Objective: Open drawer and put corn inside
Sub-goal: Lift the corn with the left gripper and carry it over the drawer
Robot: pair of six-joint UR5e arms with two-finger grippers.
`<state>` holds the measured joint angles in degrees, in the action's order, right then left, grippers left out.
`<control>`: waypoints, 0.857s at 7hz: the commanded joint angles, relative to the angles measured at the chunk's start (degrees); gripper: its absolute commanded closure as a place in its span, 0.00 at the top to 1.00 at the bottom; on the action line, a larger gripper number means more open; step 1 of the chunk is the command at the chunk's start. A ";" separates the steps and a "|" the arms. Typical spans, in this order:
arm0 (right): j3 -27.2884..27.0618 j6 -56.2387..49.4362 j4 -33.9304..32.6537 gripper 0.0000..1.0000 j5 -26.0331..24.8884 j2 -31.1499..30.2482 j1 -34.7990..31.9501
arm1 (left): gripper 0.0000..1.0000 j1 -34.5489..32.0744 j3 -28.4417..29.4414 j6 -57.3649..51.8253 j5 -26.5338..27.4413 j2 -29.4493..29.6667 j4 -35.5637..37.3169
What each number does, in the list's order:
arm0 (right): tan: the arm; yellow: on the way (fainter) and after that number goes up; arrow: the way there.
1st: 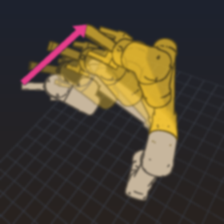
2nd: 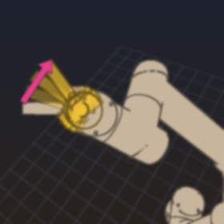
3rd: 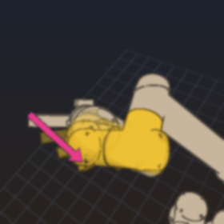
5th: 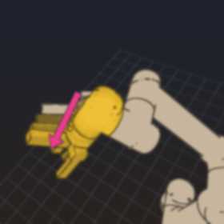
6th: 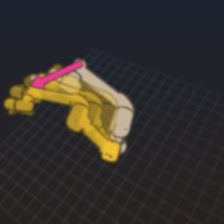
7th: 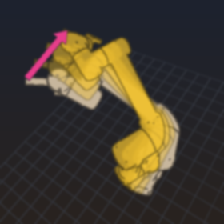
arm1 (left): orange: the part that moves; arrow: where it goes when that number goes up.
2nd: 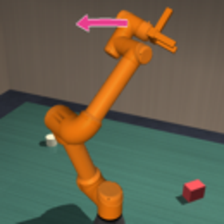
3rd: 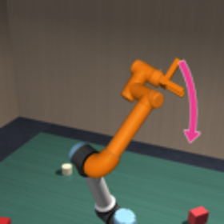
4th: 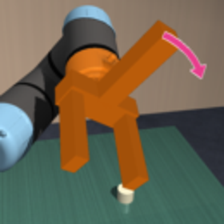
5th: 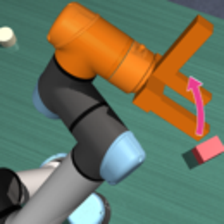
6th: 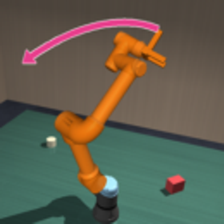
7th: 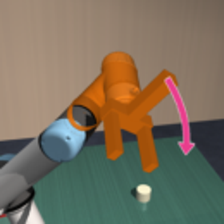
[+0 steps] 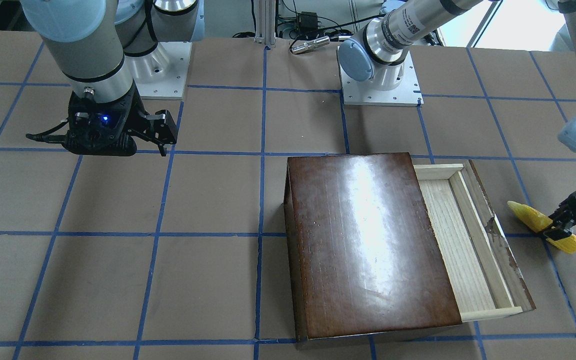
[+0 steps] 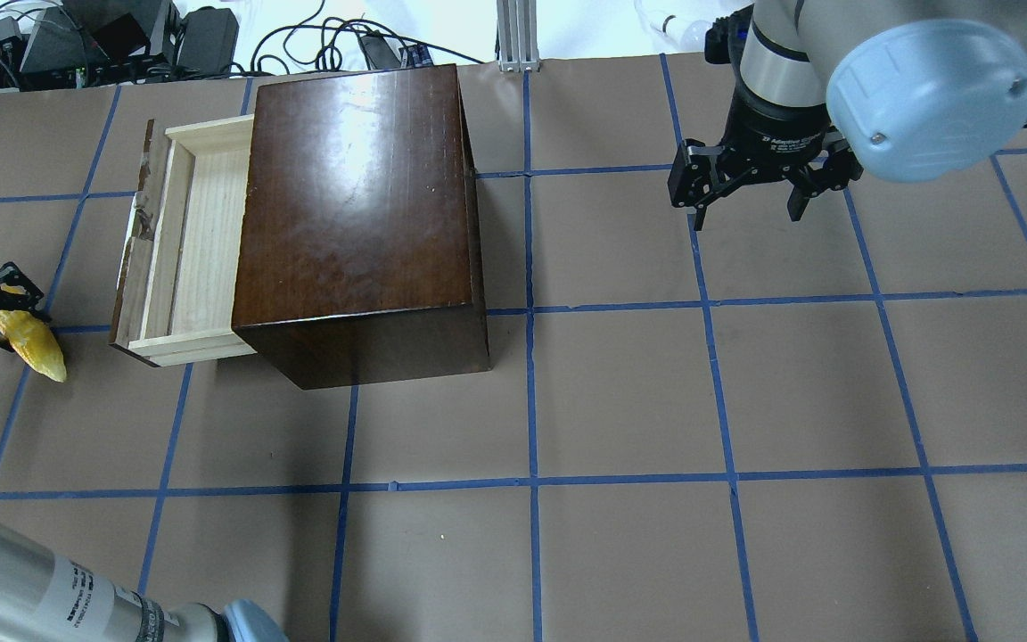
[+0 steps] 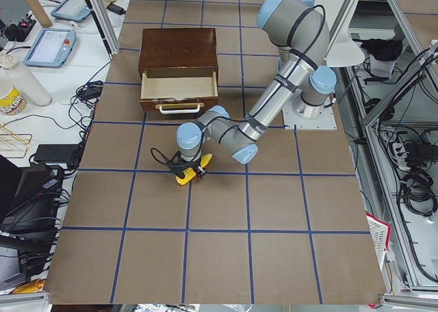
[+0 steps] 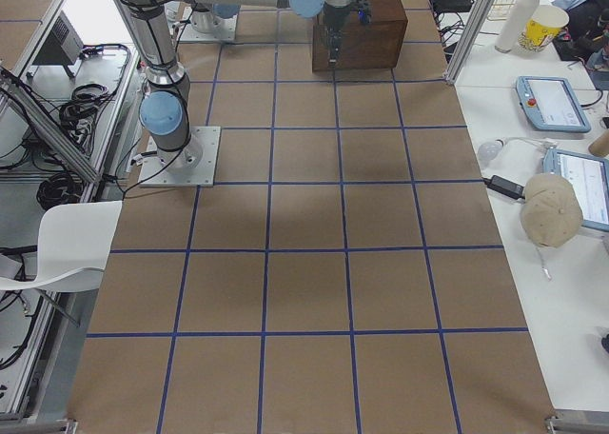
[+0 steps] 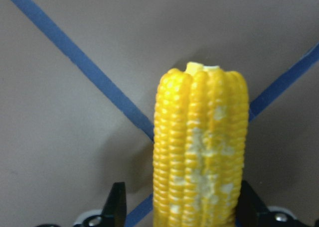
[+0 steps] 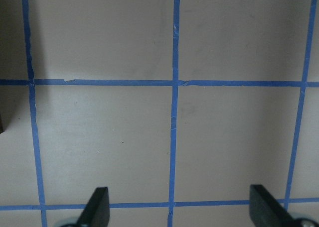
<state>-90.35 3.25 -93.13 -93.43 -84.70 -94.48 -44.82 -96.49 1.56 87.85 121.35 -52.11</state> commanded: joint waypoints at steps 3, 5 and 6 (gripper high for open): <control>0.00 0.00 0.06 1.00 0.00 0.06 0.00 | 0.00 -1.05 1.03 -0.68 -0.05 -2.59 -0.62; 0.00 0.00 0.06 1.00 0.00 -0.03 0.00 | 0.00 -2.46 7.33 -8.03 -0.05 -4.88 -8.21; 0.00 0.00 -0.03 1.00 0.00 0.06 0.00 | 0.00 -3.07 11.72 -11.11 -0.05 -5.41 -14.44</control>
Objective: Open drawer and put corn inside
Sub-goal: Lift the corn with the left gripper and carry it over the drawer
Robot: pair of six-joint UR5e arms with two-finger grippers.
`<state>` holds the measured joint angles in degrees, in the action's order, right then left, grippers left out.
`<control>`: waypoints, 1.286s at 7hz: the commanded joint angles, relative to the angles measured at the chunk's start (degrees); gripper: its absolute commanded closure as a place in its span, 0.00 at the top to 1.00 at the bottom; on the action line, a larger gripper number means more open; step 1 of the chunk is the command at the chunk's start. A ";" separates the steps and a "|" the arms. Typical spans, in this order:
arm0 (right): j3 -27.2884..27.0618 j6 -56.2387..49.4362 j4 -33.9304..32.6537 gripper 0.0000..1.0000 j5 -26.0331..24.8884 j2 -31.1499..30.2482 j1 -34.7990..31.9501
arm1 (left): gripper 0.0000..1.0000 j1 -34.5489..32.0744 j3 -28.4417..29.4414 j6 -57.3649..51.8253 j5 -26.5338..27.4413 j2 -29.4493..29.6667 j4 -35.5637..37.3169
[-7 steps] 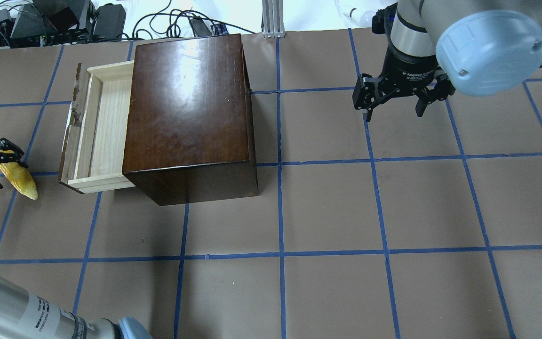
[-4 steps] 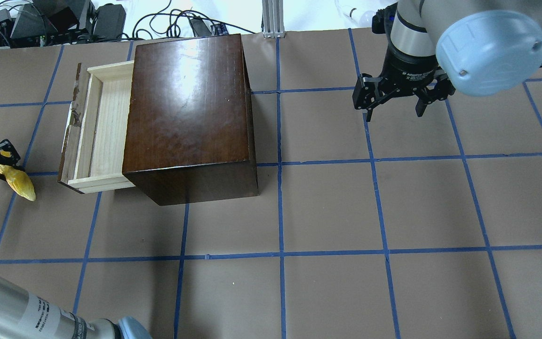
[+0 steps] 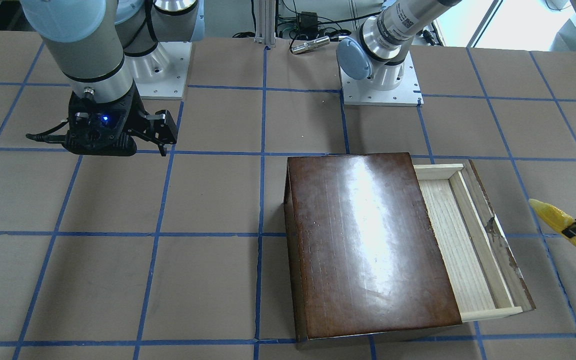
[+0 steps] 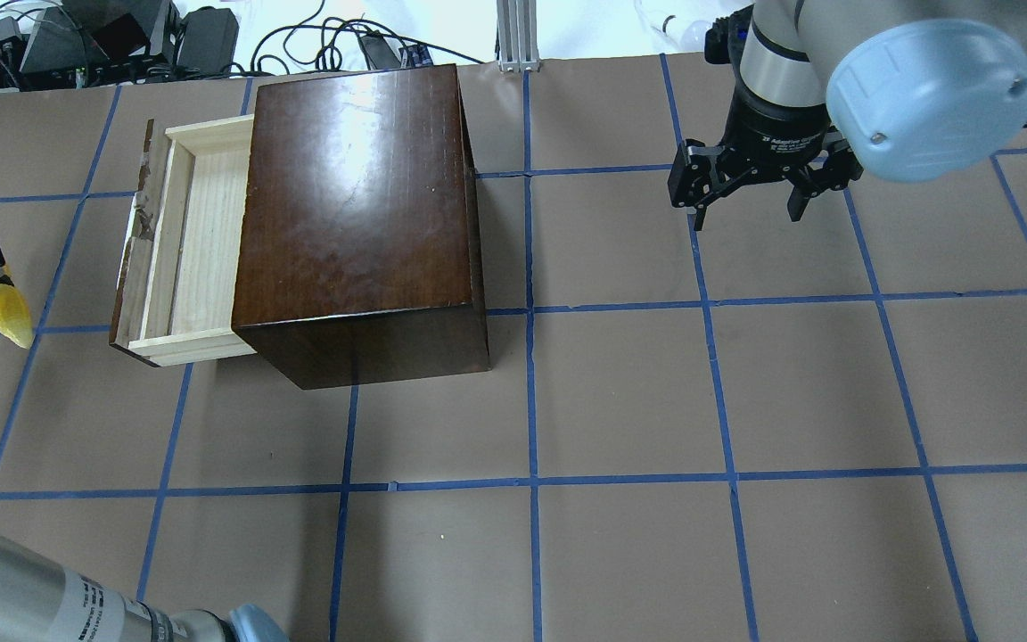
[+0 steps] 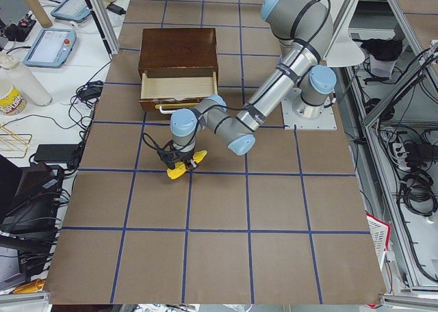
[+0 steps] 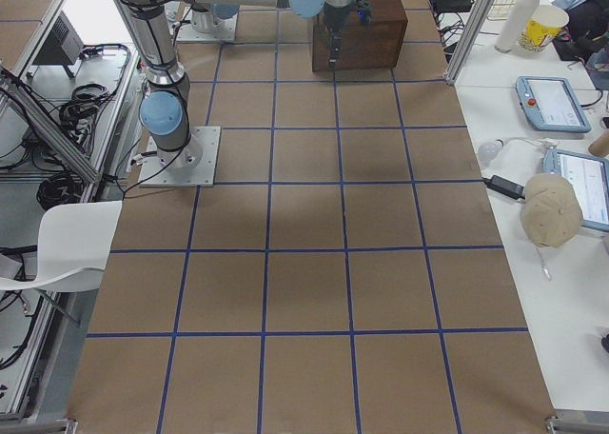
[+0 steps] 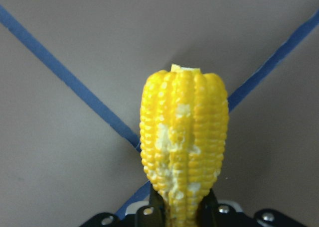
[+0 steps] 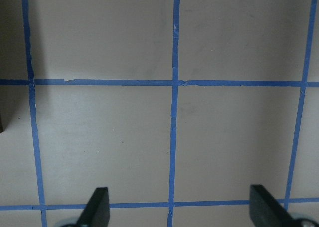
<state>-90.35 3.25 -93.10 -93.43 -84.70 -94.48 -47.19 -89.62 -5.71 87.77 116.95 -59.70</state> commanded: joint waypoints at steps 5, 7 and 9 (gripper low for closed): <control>0.00 0.00 0.02 1.00 0.17 0.06 0.00 | 0.00 -11.93 16.41 -4.84 0.12 -7.60 -25.55; 0.00 0.00 -0.07 1.00 0.18 0.06 0.00 | 0.00 -18.25 15.71 -4.84 0.12 -9.28 -26.26; 0.00 0.00 0.02 1.00 0.18 0.06 0.00 | 0.00 -23.44 14.23 -4.75 -0.06 -9.20 -26.35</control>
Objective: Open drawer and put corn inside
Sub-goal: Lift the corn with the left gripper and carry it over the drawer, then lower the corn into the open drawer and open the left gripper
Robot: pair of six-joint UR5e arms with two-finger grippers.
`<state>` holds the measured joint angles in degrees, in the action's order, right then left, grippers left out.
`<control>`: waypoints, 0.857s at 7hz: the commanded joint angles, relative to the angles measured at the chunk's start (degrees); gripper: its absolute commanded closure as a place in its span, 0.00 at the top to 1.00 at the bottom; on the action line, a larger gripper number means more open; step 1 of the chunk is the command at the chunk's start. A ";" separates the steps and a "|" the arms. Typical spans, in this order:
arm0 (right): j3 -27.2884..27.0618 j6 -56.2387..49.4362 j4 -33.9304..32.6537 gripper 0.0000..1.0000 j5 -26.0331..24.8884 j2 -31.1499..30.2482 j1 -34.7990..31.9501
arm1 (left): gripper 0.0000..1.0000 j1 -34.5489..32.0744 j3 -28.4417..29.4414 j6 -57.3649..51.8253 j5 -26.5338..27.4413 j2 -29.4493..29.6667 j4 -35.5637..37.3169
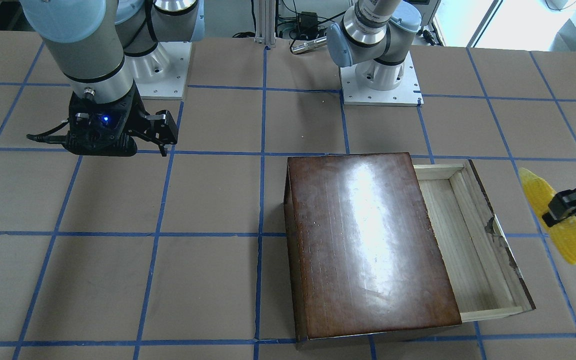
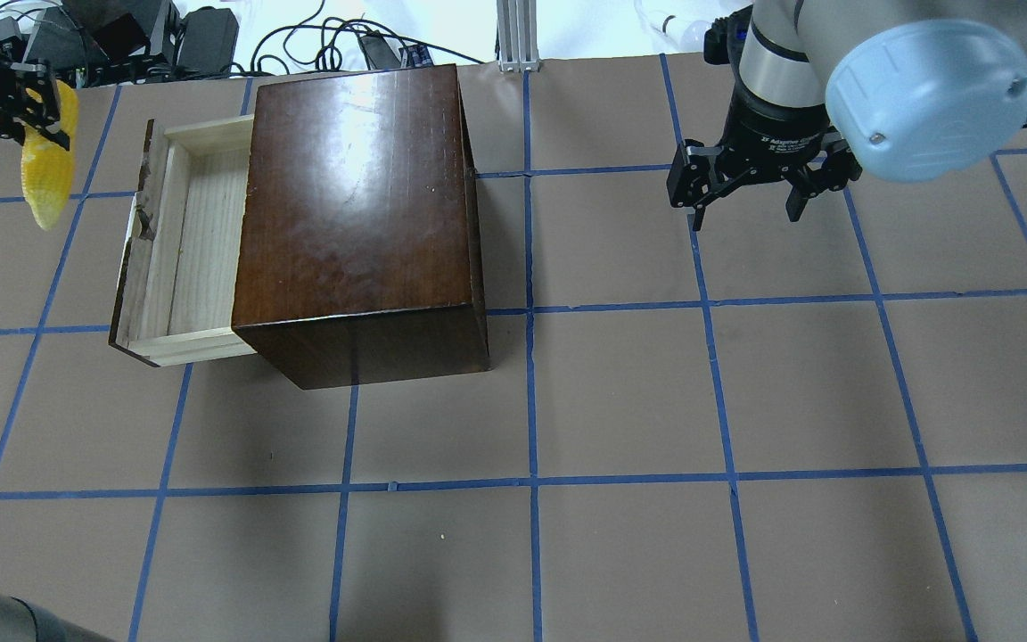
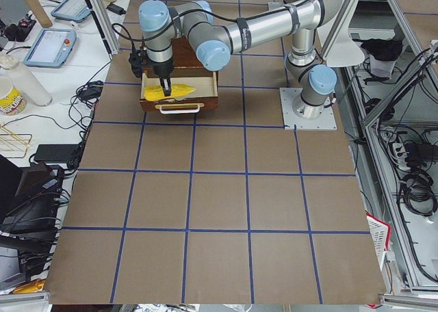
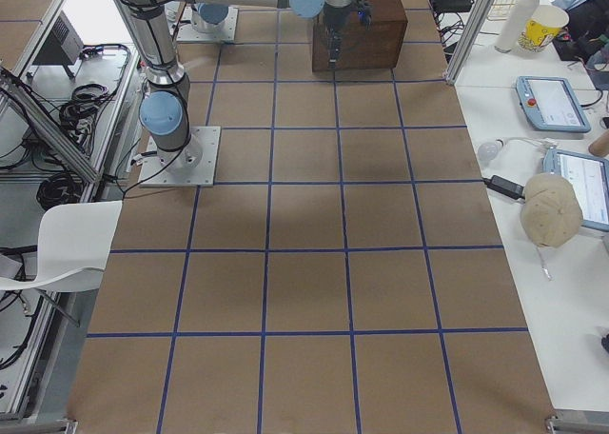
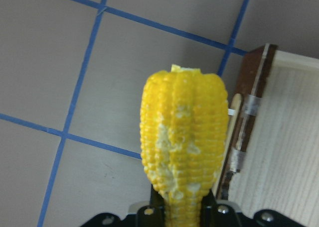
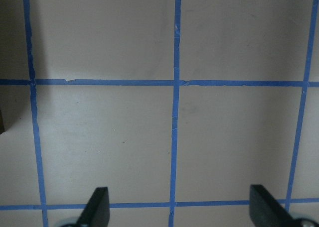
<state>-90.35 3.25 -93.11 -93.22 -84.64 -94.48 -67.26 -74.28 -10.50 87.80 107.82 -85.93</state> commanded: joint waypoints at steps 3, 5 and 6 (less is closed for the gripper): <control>0.00 0.00 0.03 1.00 -0.04 0.00 0.00 | 0.00 -5.95 -6.66 -0.22 -0.26 1.42 2.43; 0.00 0.00 0.03 1.00 -0.12 0.00 0.00 | 0.00 -5.86 -6.84 0.13 -0.35 2.57 3.13; 0.00 0.00 -0.06 1.00 -0.12 0.00 0.00 | 0.00 -5.86 -7.19 0.04 -0.44 3.53 4.79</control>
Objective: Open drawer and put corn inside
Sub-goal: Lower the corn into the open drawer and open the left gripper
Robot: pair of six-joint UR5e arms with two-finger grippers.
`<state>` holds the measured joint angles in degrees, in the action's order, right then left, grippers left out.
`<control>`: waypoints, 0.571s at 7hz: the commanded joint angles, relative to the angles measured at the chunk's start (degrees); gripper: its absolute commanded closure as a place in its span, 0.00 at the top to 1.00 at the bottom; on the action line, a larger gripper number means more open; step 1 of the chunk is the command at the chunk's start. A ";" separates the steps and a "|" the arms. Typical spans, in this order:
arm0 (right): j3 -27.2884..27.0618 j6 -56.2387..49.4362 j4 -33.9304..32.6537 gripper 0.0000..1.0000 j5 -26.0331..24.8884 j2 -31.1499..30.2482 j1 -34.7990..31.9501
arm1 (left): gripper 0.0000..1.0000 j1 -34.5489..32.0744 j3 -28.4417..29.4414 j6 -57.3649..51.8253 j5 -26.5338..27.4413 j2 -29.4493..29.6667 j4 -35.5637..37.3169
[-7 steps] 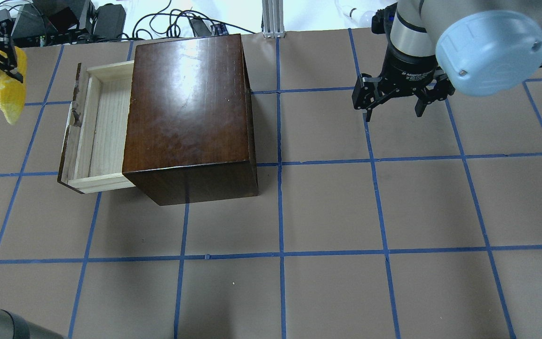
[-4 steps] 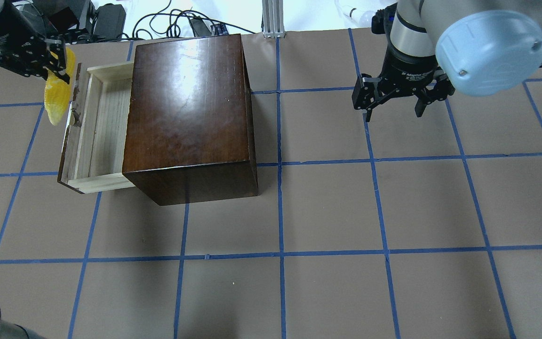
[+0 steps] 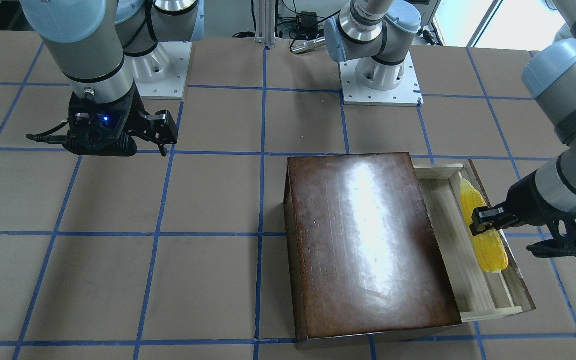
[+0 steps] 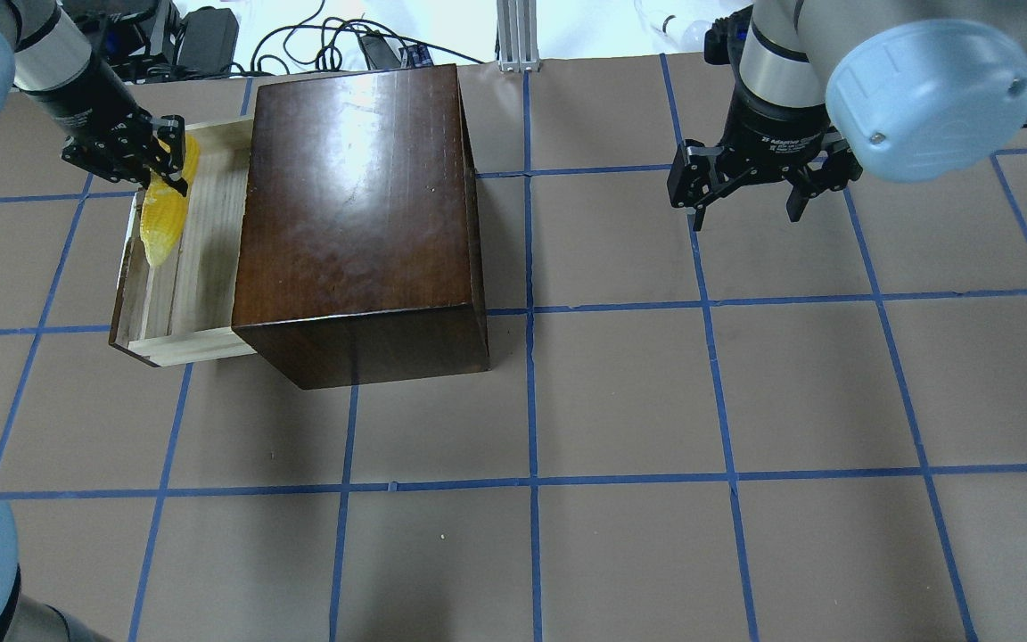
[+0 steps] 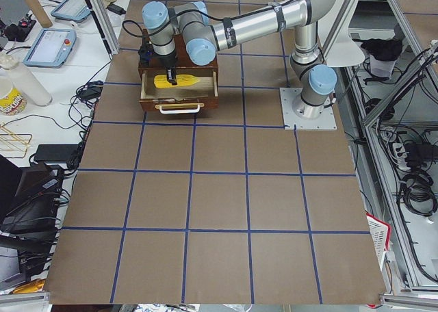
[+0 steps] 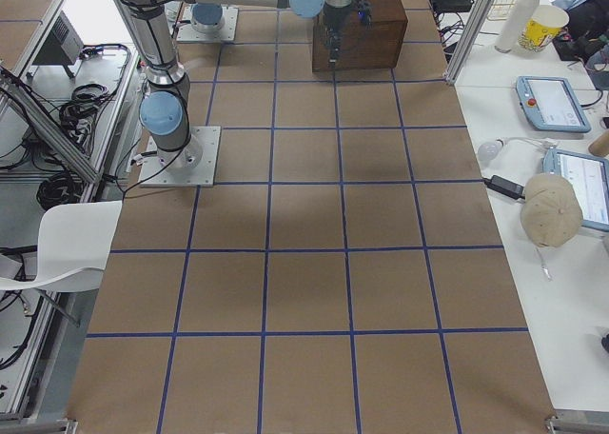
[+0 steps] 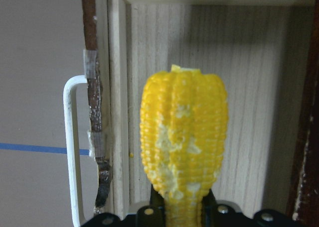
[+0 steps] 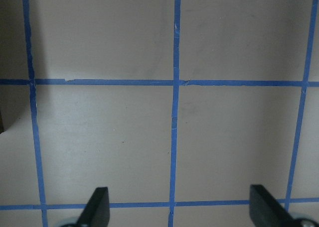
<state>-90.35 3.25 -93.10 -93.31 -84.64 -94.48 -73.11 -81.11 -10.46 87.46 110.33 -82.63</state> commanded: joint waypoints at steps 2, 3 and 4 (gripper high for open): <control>0.00 0.00 0.02 1.00 -0.03 0.00 0.00 | 0.00 -0.02 -2.46 0.08 -0.01 1.29 1.85; 0.00 0.00 0.02 1.00 -0.12 -0.09 0.00 | 0.15 -0.02 -2.64 -0.26 -0.18 1.37 3.77; 0.00 0.00 -0.07 1.00 -0.12 0.00 0.00 | 0.23 -0.02 -2.65 -1.83 -0.10 1.55 4.66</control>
<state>-90.35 3.25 -93.10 -93.41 -84.68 -94.48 -73.12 -83.56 -11.06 87.35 111.70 -79.26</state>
